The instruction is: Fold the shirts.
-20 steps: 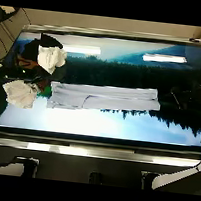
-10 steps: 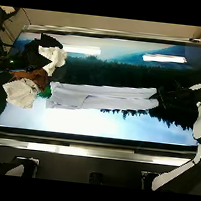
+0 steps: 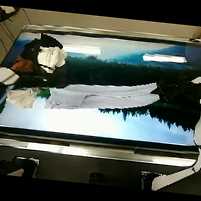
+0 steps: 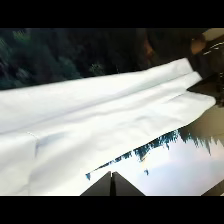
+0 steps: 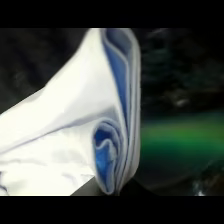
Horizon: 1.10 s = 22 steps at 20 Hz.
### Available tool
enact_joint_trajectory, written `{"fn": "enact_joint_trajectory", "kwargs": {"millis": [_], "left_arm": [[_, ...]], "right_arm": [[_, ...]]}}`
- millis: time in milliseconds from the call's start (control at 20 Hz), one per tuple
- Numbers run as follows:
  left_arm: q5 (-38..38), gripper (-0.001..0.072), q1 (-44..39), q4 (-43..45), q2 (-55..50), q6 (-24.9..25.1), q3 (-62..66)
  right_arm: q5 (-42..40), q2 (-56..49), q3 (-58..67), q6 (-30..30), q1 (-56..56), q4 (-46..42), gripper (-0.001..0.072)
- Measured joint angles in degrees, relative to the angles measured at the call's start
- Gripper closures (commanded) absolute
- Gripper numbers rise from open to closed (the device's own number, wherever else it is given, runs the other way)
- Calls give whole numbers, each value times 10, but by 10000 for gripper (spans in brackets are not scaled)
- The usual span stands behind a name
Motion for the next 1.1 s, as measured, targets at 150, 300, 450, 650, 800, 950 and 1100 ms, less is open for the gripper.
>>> {"fn": "enact_joint_trajectory", "kwargs": {"millis": [150, 300, 450, 650, 800, 950, 1100], "left_arm": [[63, 680, -81, -14, -67, -31, -7], [101, 680, -143, -71, -160, -46, 21], [108, 680, -190, -169, -263, -35, 73], [95, 682, -224, -285, -371, -18, 163], [64, 682, -252, -348, -431, -13, 222], [42, 684, -272, -388, -467, -11, 249], [41, 685, -256, -390, -462, 0, 259]], "right_arm": [[23, 93, 0, -18, 7, 5, 670], [42, 188, 0, -24, 24, 5, 670], [83, 265, 0, -12, 51, -5, 669], [135, 339, 0, 20, 82, -31, 669], [154, 375, 0, 39, 103, -52, 669], [162, 387, 0, 49, 117, -65, 669], [162, 379, 0, 53, 120, -74, 669]]}}
